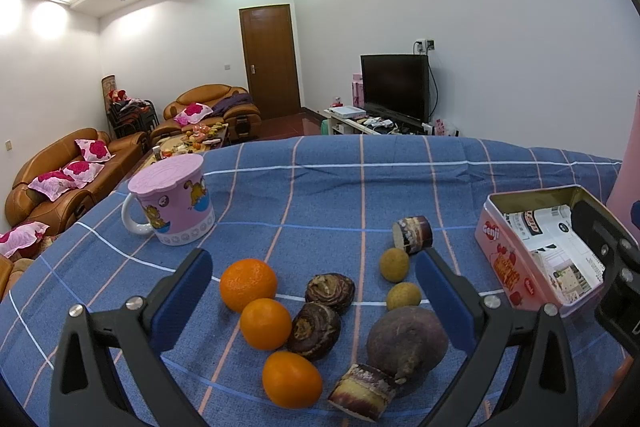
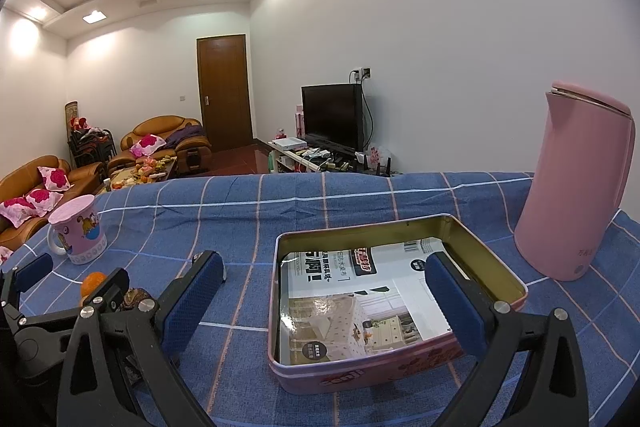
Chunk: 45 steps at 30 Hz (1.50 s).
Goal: Organize fruits
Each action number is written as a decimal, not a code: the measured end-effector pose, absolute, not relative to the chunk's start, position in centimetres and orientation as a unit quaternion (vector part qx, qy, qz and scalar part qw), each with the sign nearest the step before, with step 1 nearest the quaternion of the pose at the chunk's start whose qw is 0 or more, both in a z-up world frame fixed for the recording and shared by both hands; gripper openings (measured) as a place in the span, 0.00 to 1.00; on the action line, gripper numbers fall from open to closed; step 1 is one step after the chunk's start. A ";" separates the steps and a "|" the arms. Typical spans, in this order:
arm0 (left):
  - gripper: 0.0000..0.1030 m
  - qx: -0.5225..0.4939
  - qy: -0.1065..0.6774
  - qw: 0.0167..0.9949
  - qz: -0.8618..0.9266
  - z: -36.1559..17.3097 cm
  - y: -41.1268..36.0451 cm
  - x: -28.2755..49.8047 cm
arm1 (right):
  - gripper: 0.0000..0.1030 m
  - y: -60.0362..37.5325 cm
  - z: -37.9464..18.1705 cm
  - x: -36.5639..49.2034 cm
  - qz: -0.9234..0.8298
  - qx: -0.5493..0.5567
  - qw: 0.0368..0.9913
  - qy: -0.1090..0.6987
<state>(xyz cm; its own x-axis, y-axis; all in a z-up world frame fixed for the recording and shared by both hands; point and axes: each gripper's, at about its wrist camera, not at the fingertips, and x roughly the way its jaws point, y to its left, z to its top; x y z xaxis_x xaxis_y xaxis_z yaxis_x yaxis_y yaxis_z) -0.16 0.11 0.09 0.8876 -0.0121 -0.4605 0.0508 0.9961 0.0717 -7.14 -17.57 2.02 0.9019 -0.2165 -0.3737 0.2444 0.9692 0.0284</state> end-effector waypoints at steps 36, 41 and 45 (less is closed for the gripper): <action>1.00 0.057 0.235 0.969 0.055 0.0 3.2 0.3 | 0.99 -16.6 1.9 -7.1 -0.081 0.031 0.978 0.191; 1.00 0.028 0.244 0.965 0.090 0.3 6.4 1.0 | 0.85 -15.5 1.3 -6.8 -0.012 0.029 0.977 0.210; 1.00 0.012 0.260 0.959 0.108 0.2 8.3 1.6 | 0.60 -14.0 0.3 -5.6 0.078 0.041 0.960 0.265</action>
<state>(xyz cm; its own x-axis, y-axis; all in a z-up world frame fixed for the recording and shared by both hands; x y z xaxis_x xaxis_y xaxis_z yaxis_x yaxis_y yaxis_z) 1.59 8.26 0.17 0.8409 0.2137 -0.4972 -0.2012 0.9763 0.0793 -5.62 -13.99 0.27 0.8476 0.1718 -0.5020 -0.1283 0.9844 0.1203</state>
